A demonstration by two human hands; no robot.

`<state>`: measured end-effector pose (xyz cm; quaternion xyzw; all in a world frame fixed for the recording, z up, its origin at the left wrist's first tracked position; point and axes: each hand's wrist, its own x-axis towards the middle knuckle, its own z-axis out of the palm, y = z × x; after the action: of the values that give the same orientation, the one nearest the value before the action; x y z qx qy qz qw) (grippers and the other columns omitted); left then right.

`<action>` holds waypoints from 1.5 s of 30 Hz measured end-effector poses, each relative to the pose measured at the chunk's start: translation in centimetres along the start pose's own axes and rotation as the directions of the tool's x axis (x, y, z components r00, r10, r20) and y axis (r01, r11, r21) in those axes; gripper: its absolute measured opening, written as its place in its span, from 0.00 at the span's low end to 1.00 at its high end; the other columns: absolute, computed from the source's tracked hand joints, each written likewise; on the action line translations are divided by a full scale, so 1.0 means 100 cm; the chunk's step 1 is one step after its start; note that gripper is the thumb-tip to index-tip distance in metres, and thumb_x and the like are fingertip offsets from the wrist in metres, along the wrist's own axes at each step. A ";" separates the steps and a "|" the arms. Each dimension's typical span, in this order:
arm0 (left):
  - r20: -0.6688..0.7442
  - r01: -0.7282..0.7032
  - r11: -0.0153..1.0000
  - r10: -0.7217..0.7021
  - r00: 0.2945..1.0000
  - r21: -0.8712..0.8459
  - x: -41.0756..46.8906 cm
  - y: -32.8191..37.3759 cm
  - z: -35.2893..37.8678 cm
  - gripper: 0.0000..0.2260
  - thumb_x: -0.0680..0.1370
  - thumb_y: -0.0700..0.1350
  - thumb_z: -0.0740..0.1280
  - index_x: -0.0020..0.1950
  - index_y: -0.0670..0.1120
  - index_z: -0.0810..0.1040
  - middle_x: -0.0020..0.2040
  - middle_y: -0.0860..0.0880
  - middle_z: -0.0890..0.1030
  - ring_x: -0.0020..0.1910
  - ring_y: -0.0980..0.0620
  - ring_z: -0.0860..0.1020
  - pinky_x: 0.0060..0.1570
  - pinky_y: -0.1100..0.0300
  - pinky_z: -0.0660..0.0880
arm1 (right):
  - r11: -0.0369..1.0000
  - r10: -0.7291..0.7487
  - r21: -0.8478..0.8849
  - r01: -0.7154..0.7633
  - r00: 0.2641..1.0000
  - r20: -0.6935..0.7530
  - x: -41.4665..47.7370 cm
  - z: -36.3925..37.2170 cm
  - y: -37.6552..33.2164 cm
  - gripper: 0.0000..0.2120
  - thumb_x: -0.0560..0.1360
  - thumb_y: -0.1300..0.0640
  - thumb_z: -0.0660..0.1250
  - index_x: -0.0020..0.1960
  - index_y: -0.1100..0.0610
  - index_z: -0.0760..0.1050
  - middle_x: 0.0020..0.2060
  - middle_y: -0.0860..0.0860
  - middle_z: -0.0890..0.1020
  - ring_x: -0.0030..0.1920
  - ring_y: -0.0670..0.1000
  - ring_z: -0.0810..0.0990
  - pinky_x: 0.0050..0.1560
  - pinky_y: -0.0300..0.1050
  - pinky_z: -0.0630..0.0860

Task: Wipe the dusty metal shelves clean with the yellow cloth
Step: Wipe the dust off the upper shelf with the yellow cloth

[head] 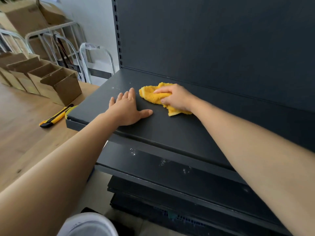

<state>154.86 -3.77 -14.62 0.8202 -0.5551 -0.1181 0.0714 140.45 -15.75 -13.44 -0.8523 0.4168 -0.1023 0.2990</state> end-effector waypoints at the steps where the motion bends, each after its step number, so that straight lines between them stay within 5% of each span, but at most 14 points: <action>1: 0.002 0.007 1.000 -0.007 1.000 0.006 0.000 -0.003 -0.001 0.46 0.72 0.69 0.60 0.77 0.43 0.44 0.77 0.46 0.53 0.76 0.46 0.51 0.74 0.44 0.48 | 1.000 0.019 0.006 -0.019 0.999 -0.035 -0.001 -0.003 0.005 0.23 0.71 0.63 0.64 0.61 0.45 0.78 0.57 0.46 0.77 0.54 0.46 0.76 0.50 0.35 0.69; 4: 0.024 0.018 1.000 -0.018 1.000 -0.008 -0.001 -0.008 -0.001 0.47 0.71 0.70 0.59 0.77 0.43 0.44 0.78 0.46 0.53 0.77 0.46 0.49 0.74 0.44 0.47 | 0.995 0.098 0.011 -0.098 0.976 -0.192 0.004 -0.005 0.020 0.24 0.72 0.63 0.61 0.65 0.47 0.75 0.63 0.50 0.76 0.64 0.49 0.72 0.60 0.37 0.67; 8: 0.016 -0.005 1.000 0.005 1.000 -0.019 -0.001 -0.008 -0.002 0.47 0.71 0.70 0.60 0.77 0.43 0.44 0.77 0.46 0.55 0.76 0.46 0.52 0.73 0.44 0.49 | 0.985 0.130 -0.089 -0.151 0.971 -0.199 0.027 0.006 0.012 0.24 0.77 0.59 0.57 0.73 0.51 0.65 0.76 0.52 0.56 0.76 0.52 0.52 0.73 0.42 0.49; 19: -0.098 -0.011 1.000 0.009 0.995 -0.023 0.000 -0.046 -0.020 0.39 0.74 0.64 0.62 0.76 0.45 0.52 0.76 0.45 0.59 0.75 0.46 0.55 0.73 0.44 0.46 | 0.994 -0.013 -0.105 0.011 1.000 -0.012 0.089 0.047 -0.069 0.23 0.79 0.59 0.52 0.73 0.52 0.63 0.75 0.54 0.62 0.74 0.54 0.59 0.72 0.42 0.55; 22: -0.150 -0.003 0.999 -0.004 0.989 -0.046 -0.007 -0.057 -0.018 0.36 0.75 0.61 0.62 0.76 0.45 0.54 0.75 0.45 0.60 0.75 0.46 0.56 0.73 0.44 0.46 | 0.999 -0.042 -0.006 0.042 0.997 0.063 0.087 0.054 -0.081 0.22 0.77 0.62 0.55 0.68 0.48 0.71 0.68 0.54 0.71 0.56 0.51 0.76 0.59 0.40 0.71; 25: -0.218 -0.009 0.997 -0.007 0.976 -0.074 -0.015 -0.059 -0.013 0.31 0.77 0.55 0.62 0.75 0.44 0.55 0.74 0.43 0.62 0.74 0.45 0.58 0.73 0.45 0.46 | 0.993 -0.075 0.093 0.067 0.993 0.090 0.068 0.058 -0.083 0.20 0.75 0.64 0.59 0.62 0.50 0.78 0.52 0.52 0.80 0.42 0.50 0.77 0.48 0.40 0.74; 29: -0.229 -0.037 0.994 0.012 0.973 -0.105 -0.027 -0.052 -0.006 0.28 0.78 0.51 0.61 0.75 0.44 0.55 0.75 0.43 0.61 0.74 0.45 0.57 0.73 0.45 0.45 | 0.993 -0.064 0.101 0.055 0.995 0.082 0.028 0.058 -0.080 0.18 0.75 0.63 0.61 0.60 0.48 0.79 0.59 0.50 0.77 0.53 0.52 0.78 0.57 0.42 0.75; 38: -0.175 -0.109 0.992 0.098 0.980 -0.059 -0.051 -0.036 0.008 0.25 0.79 0.55 0.58 0.70 0.41 0.62 0.71 0.42 0.67 0.71 0.42 0.62 0.71 0.44 0.52 | 0.995 0.097 -0.014 -0.099 0.990 -0.107 -0.084 0.029 -0.037 0.20 0.78 0.60 0.58 0.66 0.45 0.74 0.76 0.51 0.57 0.72 0.52 0.64 0.64 0.37 0.60; 45: -0.161 -0.188 0.981 0.177 0.971 -0.054 -0.071 -0.031 0.010 0.23 0.79 0.54 0.58 0.68 0.40 0.64 0.69 0.42 0.68 0.70 0.42 0.64 0.71 0.45 0.53 | 0.933 0.285 -0.095 -0.347 0.875 -0.392 -0.132 0.020 0.004 0.21 0.78 0.59 0.54 0.68 0.45 0.71 0.75 0.49 0.62 0.76 0.54 0.53 0.73 0.50 0.51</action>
<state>154.84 4.00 -15.55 0.7694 -0.6166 -0.0658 0.1532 132.72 -4.93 -14.32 -0.7590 0.6066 -0.1770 0.1571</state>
